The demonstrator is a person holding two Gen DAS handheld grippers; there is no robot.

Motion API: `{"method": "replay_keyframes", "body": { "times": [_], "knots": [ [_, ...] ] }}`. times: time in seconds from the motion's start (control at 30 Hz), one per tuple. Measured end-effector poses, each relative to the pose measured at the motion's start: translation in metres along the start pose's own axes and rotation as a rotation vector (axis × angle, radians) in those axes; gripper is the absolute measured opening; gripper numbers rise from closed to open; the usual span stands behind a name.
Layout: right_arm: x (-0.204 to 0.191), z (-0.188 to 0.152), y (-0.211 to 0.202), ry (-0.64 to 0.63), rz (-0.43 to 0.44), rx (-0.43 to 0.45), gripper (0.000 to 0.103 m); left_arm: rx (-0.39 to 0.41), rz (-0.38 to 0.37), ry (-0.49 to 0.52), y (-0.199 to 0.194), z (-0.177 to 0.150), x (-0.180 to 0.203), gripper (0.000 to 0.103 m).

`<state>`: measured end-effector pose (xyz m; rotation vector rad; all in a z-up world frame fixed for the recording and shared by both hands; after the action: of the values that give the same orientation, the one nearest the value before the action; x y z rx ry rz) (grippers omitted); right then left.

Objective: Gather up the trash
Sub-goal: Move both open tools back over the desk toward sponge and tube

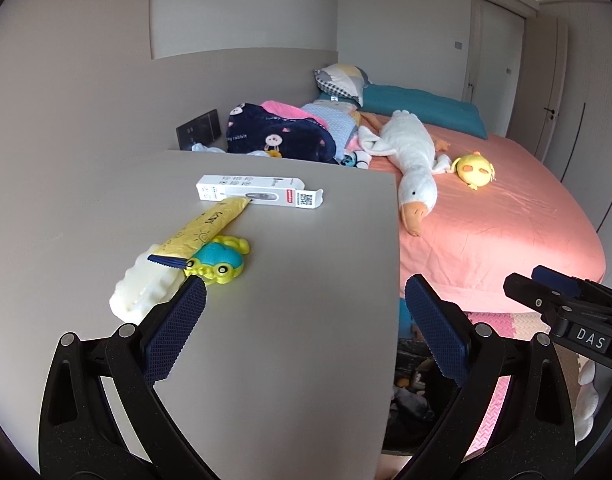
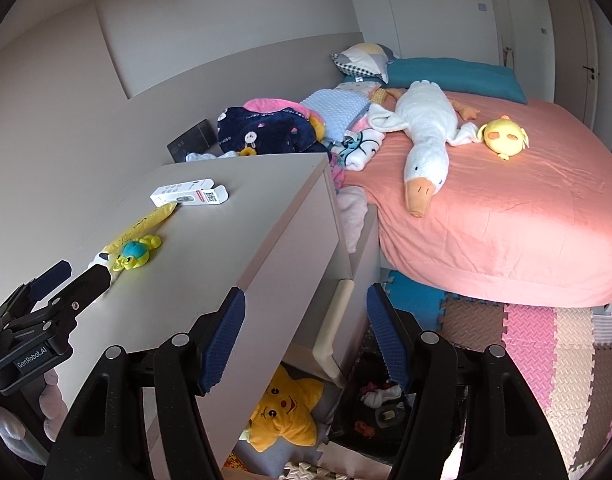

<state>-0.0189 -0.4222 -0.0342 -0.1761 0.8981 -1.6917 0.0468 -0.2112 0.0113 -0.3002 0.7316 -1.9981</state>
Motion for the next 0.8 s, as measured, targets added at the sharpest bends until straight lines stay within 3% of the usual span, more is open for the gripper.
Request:
{"method": "replay_keyframes", "body": {
  "times": [0.43,0.8],
  "knots": [
    [-0.053,-0.003,0.031,-0.039,0.070,-0.059,0.064,-0.035,0.086,-0.097,0.012,-0.015,-0.072,0.096],
    [-0.083,0.006,0.044,-0.051,0.105,-0.067,0.064,-0.108,0.193,-0.078,0.038,-0.024,-0.113,0.096]
  ]
}}
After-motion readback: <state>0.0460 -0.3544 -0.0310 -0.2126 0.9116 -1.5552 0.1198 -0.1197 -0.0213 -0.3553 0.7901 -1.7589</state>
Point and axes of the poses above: each gripper's, at about its wrist camera, not at the fingertips, and y roughly the way its jaws point, x to its right, z to its top, the point moved 3 cm from there along y, roughly the way its jaws point, and after that the axes turned 6 degrees about y, right-handed, at the moved point
